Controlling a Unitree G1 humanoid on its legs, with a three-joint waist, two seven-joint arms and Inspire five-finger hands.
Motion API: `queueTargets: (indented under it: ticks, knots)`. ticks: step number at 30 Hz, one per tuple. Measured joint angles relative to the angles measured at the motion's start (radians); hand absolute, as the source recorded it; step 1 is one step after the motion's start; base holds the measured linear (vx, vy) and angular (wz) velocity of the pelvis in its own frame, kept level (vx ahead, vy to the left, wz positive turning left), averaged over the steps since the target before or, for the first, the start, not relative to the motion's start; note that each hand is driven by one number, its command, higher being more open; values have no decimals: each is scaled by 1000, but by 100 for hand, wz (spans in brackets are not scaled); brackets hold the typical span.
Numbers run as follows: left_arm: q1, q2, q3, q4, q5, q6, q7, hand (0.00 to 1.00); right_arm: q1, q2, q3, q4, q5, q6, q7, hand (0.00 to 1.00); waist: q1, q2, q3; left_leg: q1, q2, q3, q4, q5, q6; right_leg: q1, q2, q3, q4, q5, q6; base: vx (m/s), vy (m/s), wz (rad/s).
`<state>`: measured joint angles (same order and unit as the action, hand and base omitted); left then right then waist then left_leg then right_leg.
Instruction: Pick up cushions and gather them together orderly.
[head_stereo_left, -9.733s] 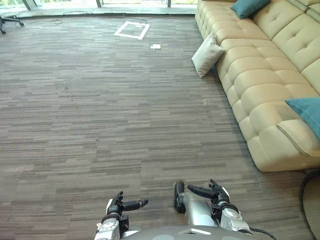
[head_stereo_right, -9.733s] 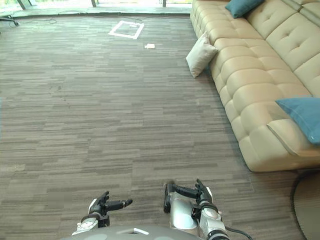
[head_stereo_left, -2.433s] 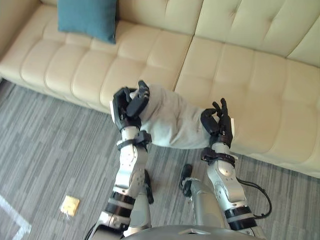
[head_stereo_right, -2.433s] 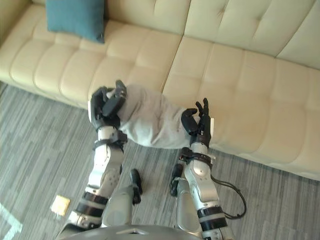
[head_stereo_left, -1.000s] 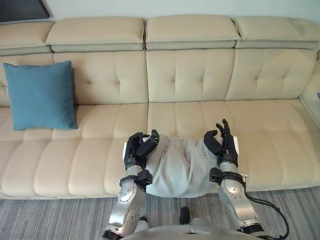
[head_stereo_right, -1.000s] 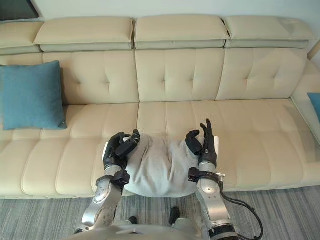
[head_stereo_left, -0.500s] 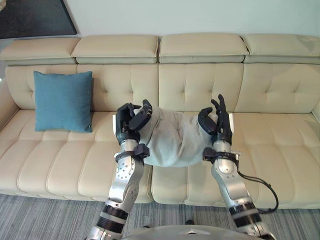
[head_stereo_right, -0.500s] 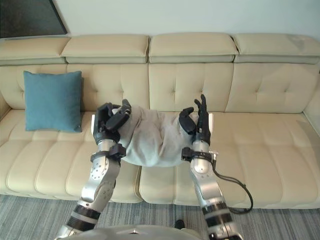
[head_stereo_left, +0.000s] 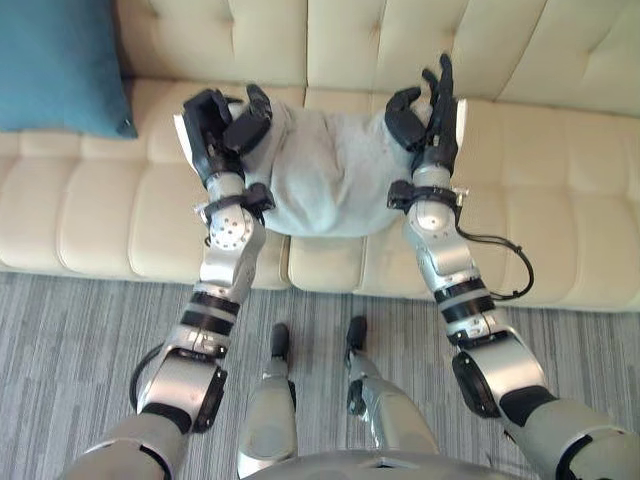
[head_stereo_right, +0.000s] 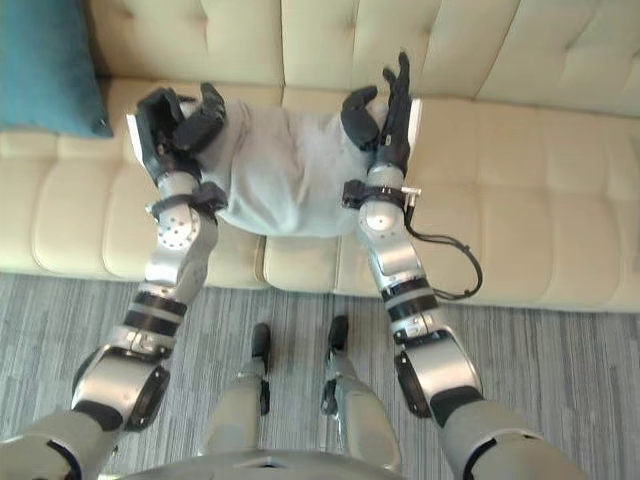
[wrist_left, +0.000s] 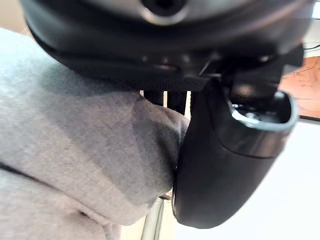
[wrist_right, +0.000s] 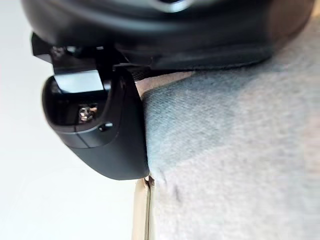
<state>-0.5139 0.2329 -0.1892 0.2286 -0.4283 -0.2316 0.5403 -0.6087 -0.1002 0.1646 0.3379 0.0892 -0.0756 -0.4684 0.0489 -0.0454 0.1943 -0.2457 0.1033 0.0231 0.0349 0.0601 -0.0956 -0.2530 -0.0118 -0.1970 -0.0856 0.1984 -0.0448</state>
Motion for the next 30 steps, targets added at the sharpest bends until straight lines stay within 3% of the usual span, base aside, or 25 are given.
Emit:
queueTargets:
  ticks: [1, 2, 4, 8, 12, 18, 22, 26, 30]
  knots:
    - [-31, 11, 15, 22, 0, 0, 2, 0, -40, -1, -5, 24, 17, -1, -2, 0, 0, -1, 21, -18, 0, 1, -2, 10, -2, -21, 0, 2, 0, 9, -3, -147, -44, -4]
    - [-87, 26, 28, 71, 0, 0, 8, 100, -107, -5, -27, 76, 34, -2, -2, 100, 1, -3, 54, -52, 3, 2, -8, 26, -5, -58, 4, 3, 0, 21, -2, -118, -49, -4]
    - [-130, 37, 42, 98, 0, -2, 9, 100, -154, -9, -37, 99, 41, -8, -2, 100, 2, -5, 74, -77, 6, 4, -12, 36, -10, -87, 6, 5, 0, 31, -6, -36, -60, -5]
    - [-344, 98, 61, 240, 1, -37, 11, 100, -351, -46, -67, 204, 54, -50, -13, 100, 2, -8, 130, -129, 10, 13, -20, 60, -16, -149, 11, 15, 0, 54, -7, 3, -59, -7]
    - [-460, 134, 96, 334, 3, -43, 3, 100, -442, -103, -88, 257, 61, -66, -23, 100, -4, -10, 159, -161, 7, 16, -34, 74, -16, -187, 9, 20, 0, 62, -1, 20, -19, -2]
    - [-530, 201, 124, 448, 2, -42, -42, 100, -537, -178, -109, 357, 76, -66, -19, 100, -9, -9, 188, -166, 4, 17, -46, 78, -14, -198, 7, 26, 0, 66, 4, 58, 5, 0]
    - [-599, 278, 162, 505, -2, -38, -67, 100, -633, -247, -147, 429, 153, -68, -12, 100, -17, -11, 228, -166, -4, 16, -47, 82, -8, -198, 0, 36, 0, 73, 14, 38, 32, 1]
    - [-604, 355, 190, 505, -40, -38, -81, 100, -642, -321, -215, 470, 237, -69, 0, 100, -16, -11, 229, -166, -8, 15, -47, 82, -7, -198, -7, 40, 1, 84, 28, 40, 67, 2]
    - [-600, 397, 294, 502, -93, -40, -100, 100, -642, -393, -235, 480, 277, -70, 2, 100, -18, -10, 229, -166, -22, 16, -47, 86, -2, -198, -14, 48, 0, 84, 28, 25, 68, 1]
